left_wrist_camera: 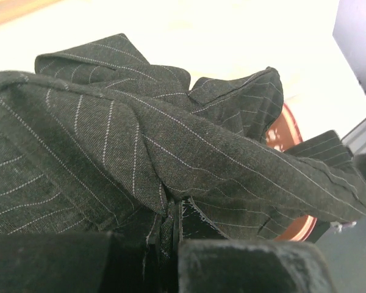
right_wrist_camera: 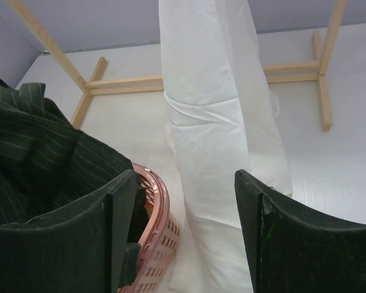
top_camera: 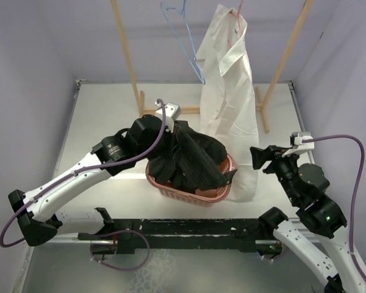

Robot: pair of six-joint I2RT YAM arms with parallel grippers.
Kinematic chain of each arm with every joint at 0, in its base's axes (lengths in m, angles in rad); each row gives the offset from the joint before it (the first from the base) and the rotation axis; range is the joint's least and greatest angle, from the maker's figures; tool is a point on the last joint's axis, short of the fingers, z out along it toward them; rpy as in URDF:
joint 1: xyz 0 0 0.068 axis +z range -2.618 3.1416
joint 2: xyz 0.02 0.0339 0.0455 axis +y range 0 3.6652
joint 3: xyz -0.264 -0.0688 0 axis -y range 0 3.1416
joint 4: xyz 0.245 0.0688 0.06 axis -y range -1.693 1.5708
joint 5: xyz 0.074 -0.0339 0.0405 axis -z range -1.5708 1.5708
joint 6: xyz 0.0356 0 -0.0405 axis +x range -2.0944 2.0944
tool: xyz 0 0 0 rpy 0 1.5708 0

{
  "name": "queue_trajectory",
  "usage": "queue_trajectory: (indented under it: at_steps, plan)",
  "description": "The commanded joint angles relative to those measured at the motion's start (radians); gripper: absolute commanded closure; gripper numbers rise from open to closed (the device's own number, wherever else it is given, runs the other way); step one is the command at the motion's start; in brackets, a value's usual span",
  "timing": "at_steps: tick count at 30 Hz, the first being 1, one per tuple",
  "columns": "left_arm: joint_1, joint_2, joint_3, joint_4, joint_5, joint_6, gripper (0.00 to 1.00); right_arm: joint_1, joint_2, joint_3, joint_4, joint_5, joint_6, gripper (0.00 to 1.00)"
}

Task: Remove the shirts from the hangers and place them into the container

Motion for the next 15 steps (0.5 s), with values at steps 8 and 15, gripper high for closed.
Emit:
queue_trajectory:
  at_steps: [8, 15]
  plan:
    - [-0.121, 0.117, -0.146, 0.186, 0.159, 0.109, 1.00, 0.000, -0.002, 0.001, 0.035, 0.030, 0.014, 0.32]
    - [-0.131, 0.222, -0.192, 0.156, 0.088, 0.088, 1.00, -0.001, -0.012, -0.007, 0.029, 0.030, 0.019, 0.32]
